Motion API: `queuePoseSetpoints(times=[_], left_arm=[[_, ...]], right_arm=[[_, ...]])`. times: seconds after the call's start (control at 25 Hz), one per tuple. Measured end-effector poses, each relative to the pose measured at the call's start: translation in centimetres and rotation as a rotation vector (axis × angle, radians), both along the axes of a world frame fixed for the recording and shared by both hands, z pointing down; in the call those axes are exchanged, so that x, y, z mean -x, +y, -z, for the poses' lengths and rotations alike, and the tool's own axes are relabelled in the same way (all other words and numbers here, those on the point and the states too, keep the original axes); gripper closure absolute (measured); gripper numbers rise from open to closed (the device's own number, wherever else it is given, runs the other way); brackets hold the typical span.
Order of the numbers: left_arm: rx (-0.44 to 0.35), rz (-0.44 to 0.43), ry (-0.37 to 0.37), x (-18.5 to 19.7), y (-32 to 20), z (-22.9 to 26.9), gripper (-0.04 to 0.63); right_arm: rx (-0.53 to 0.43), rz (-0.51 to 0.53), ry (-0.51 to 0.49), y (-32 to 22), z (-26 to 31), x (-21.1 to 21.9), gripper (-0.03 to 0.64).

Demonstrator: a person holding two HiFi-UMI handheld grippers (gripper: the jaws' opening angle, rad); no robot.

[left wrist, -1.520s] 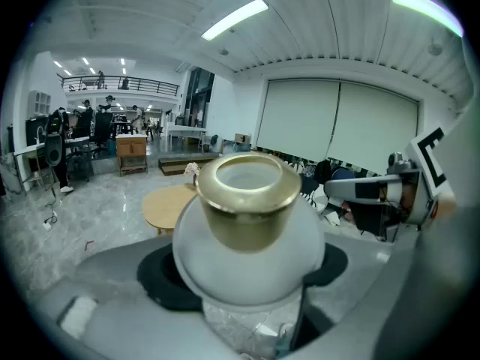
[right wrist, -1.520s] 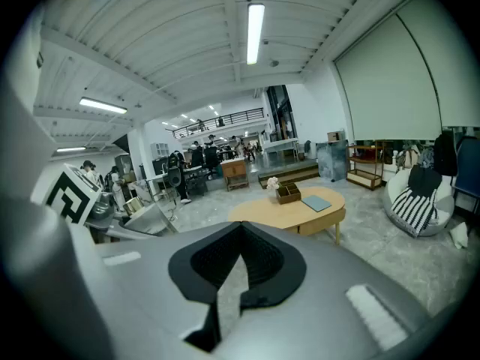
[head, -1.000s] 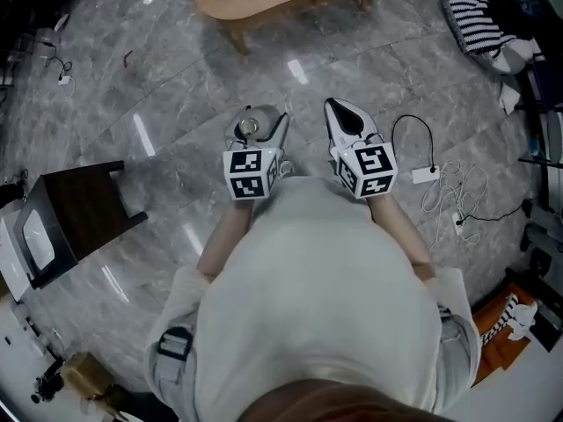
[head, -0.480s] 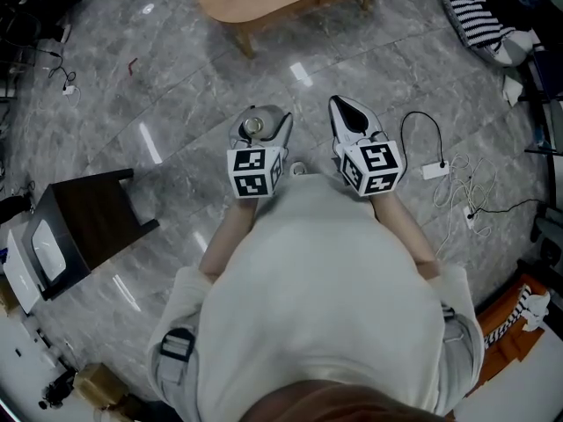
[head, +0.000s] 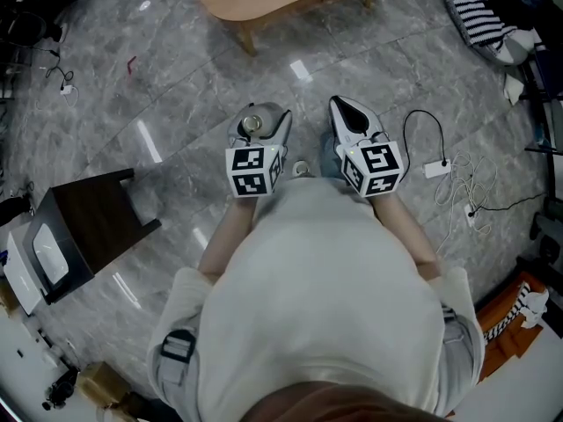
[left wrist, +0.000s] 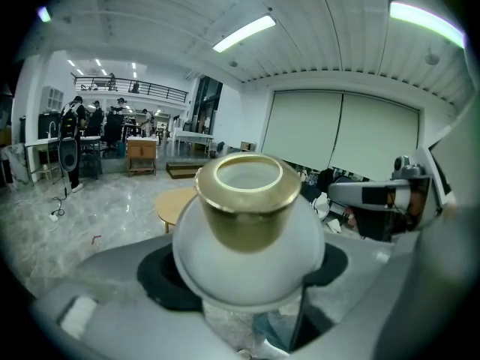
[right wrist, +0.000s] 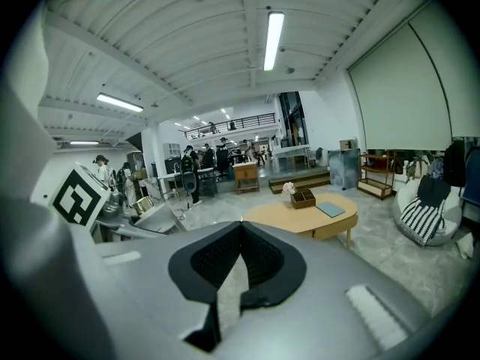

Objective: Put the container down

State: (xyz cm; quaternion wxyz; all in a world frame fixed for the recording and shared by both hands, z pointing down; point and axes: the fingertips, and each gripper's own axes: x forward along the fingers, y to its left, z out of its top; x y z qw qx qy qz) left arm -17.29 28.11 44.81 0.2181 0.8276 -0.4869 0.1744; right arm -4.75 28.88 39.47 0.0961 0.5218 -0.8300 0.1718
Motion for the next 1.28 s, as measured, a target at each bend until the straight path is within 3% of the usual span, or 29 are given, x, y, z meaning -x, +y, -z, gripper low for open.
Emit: queuePoseSetpoints(times=[0.32,1.28], left_arm=[[0.006,0.015,-0.011,-1.1,-3.8,-0.4,0.245],[0.007,0.162,-0.012,-8.5,-26.1,0.4,0.245]], right_arm=[[0.002,0.021,-0.013,-4.2,-0.7,-1.1,0.615],[-0.059,0.17,-0.004,-29.5,1.7,-8.8,0.615]])
